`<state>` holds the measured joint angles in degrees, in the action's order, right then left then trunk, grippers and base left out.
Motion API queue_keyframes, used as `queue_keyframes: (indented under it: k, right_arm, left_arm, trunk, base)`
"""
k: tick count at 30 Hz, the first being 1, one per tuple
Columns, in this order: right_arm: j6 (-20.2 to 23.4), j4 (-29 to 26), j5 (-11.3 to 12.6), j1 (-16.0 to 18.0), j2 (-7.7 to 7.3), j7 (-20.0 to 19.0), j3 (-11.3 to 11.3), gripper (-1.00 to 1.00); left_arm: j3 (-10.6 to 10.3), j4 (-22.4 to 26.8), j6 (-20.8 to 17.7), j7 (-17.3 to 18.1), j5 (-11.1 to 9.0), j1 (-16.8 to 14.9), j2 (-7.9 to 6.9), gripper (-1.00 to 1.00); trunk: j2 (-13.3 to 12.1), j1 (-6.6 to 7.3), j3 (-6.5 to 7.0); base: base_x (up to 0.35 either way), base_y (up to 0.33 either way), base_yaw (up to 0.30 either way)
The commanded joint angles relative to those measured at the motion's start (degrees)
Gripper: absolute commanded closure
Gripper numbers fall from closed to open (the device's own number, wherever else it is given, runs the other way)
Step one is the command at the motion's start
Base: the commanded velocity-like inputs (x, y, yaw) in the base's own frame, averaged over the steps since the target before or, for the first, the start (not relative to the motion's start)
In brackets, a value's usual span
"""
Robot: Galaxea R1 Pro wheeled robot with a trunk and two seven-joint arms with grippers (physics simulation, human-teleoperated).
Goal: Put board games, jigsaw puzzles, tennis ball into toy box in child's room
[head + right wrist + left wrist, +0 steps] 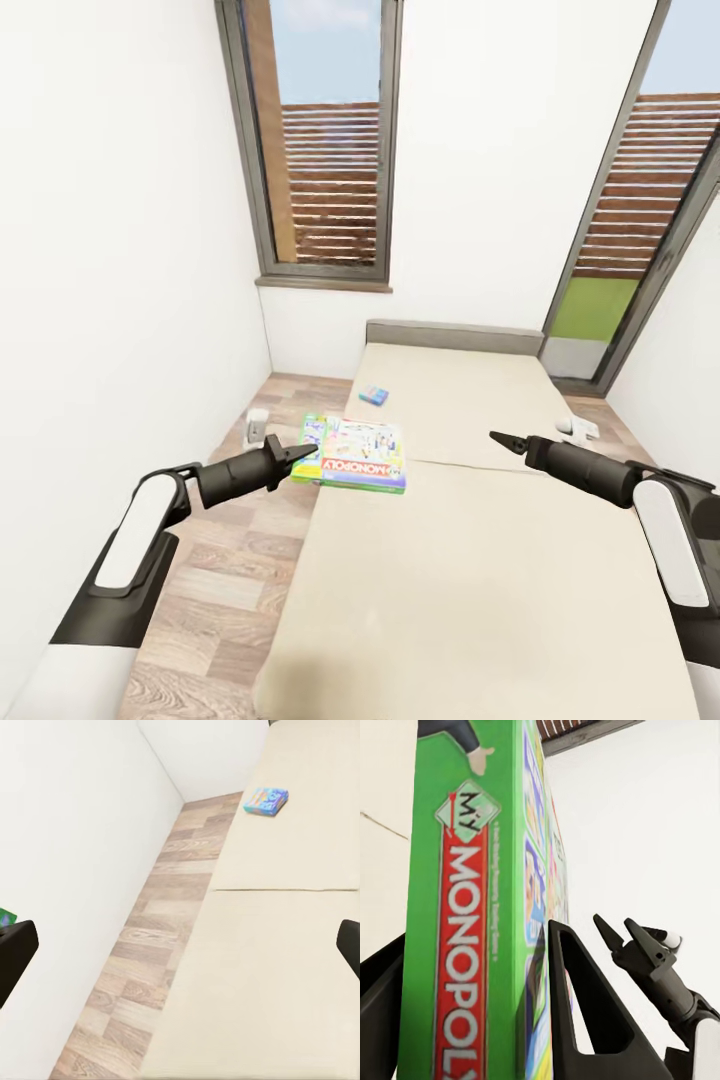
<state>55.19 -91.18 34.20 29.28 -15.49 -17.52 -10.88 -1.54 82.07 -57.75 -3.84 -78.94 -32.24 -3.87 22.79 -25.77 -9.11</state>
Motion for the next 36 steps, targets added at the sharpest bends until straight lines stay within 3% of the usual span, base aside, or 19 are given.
queue_keyframes:
  k: [1,28,36]
  right_arm:
    - [0.2,0.0,-0.5,0.0,0.01,-0.6,-0.1,-1.00]
    - [0.3,-0.9,-0.5,-0.1,0.02,-0.8,-0.1,-1.00]
    - [0.4,-0.9,-0.4,-0.2,-0.03,-0.8,0.0,-1.00]
  left_arm:
    - [0.0,0.1,0.0,-0.4,-0.4,0.0,-0.02,1.00]
    - [-0.1,0.2,0.3,-0.1,0.5,0.3,0.07,1.00]
    - [-0.1,0.2,0.3,-0.1,0.5,0.2,0.64,1.00]
  trunk:
    - [0.1,-0.01,-0.11]
    - [0.1,-0.01,0.62]
    - [0.1,-0.01,0.64]
  base:
    - [-0.212,-0.046,0.000]
    - [-0.293,-0.014,0.000]
    - [-0.126,0.000,0.000]
